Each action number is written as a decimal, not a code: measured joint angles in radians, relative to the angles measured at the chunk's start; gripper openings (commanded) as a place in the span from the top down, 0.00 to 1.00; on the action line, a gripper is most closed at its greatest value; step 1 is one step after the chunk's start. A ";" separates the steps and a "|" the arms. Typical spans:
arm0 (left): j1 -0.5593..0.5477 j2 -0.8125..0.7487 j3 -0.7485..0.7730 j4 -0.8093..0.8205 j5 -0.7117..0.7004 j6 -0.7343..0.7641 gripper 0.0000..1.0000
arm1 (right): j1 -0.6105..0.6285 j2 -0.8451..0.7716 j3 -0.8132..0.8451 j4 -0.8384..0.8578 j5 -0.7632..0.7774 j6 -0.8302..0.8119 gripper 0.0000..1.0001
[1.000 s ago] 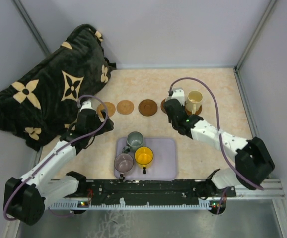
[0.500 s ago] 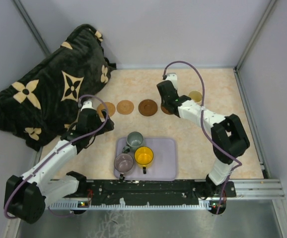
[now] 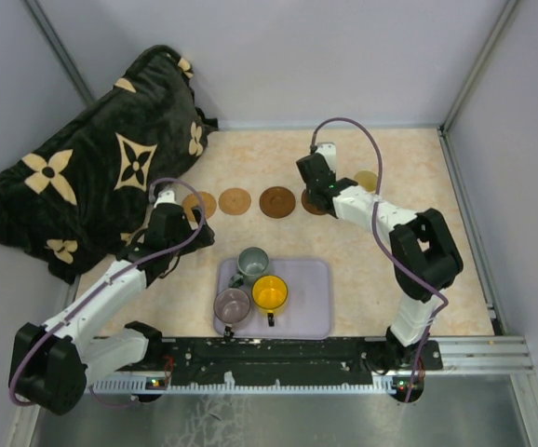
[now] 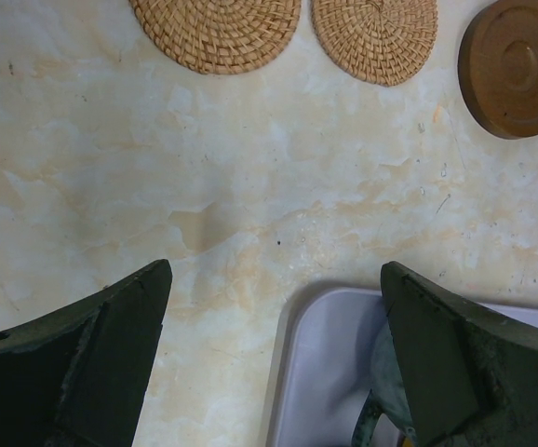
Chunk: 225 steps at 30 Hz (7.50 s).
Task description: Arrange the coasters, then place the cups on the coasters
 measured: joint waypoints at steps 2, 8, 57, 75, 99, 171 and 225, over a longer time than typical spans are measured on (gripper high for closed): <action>0.000 0.004 0.000 0.000 0.000 0.000 0.00 | 0.000 0.000 -0.002 0.000 -0.001 0.005 1.00; 0.000 0.004 0.000 0.000 0.000 0.000 0.00 | 0.000 0.000 -0.004 -0.002 -0.002 0.018 1.00; 0.000 0.003 0.000 0.000 0.000 0.000 0.00 | -0.002 0.000 -0.085 0.051 0.004 0.105 0.31; 0.000 -0.009 0.000 0.000 0.000 0.000 0.00 | 0.122 -0.277 -0.116 -0.083 0.160 0.181 0.20; -0.221 -0.212 0.000 -0.077 0.035 0.040 0.00 | 0.413 -0.730 -0.436 -0.359 0.159 0.539 0.32; -0.394 0.146 -0.018 -0.056 0.249 0.109 0.94 | 0.461 -0.816 -0.515 -0.446 0.259 0.704 0.28; -0.388 1.044 1.113 -0.352 -0.269 0.107 1.00 | 0.461 -1.009 -0.594 -0.529 0.313 0.743 0.27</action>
